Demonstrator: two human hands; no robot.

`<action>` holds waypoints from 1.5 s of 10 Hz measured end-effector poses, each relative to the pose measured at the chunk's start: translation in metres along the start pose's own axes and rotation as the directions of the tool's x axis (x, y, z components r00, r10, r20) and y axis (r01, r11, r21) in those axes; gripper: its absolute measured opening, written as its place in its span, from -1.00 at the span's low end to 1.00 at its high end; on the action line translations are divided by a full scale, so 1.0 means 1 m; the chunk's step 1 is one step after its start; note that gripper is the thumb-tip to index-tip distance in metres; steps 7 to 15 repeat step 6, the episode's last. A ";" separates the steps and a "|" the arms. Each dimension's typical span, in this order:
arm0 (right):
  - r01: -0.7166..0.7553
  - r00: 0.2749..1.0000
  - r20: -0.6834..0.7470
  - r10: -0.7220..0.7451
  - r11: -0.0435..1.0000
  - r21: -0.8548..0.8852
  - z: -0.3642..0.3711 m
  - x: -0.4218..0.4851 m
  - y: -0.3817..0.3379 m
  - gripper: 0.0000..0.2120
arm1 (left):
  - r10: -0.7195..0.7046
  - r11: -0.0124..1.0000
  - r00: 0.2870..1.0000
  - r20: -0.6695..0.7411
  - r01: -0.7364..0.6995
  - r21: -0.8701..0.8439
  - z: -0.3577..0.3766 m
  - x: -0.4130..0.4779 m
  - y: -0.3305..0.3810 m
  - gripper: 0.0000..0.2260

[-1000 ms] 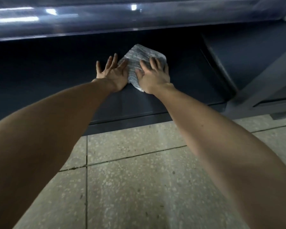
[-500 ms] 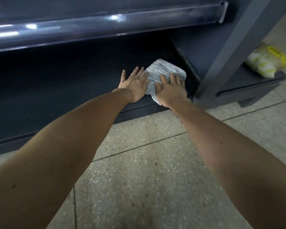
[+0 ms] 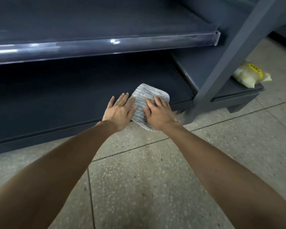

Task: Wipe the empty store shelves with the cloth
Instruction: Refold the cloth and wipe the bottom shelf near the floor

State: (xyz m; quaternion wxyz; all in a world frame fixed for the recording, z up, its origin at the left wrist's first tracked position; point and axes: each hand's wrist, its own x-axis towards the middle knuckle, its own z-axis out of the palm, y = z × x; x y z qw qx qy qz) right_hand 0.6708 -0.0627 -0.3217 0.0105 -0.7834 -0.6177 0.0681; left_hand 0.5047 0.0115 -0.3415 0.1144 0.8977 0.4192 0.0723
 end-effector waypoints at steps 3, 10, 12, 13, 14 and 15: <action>-0.307 0.947 0.050 0.317 0.940 -0.148 -0.022 0.038 0.056 -0.50 | -0.017 1.000 0.999 -0.035 0.017 -0.013 -0.019 -0.006 -0.019 -0.60; -0.256 0.960 0.197 0.197 0.902 0.347 -0.148 -0.041 -0.034 -0.50 | -0.247 0.945 0.965 0.091 0.261 -0.198 -0.151 -0.086 0.013 -0.69; -0.256 0.960 0.197 0.197 0.902 0.347 -0.148 -0.041 -0.034 -0.50 | -0.247 0.945 0.965 0.091 0.261 -0.198 -0.151 -0.086 0.013 -0.69; -0.256 0.960 0.197 0.197 0.902 0.347 -0.148 -0.041 -0.034 -0.50 | -0.247 0.945 0.965 0.091 0.261 -0.198 -0.151 -0.086 0.013 -0.69; -0.256 0.960 0.197 0.197 0.902 0.347 -0.148 -0.041 -0.034 -0.50 | -0.247 0.945 0.965 0.091 0.261 -0.198 -0.151 -0.086 0.013 -0.69; -0.256 0.960 0.197 0.197 0.902 0.347 -0.148 -0.041 -0.034 -0.50 | -0.247 0.945 0.965 0.091 0.261 -0.198 -0.151 -0.086 0.013 -0.69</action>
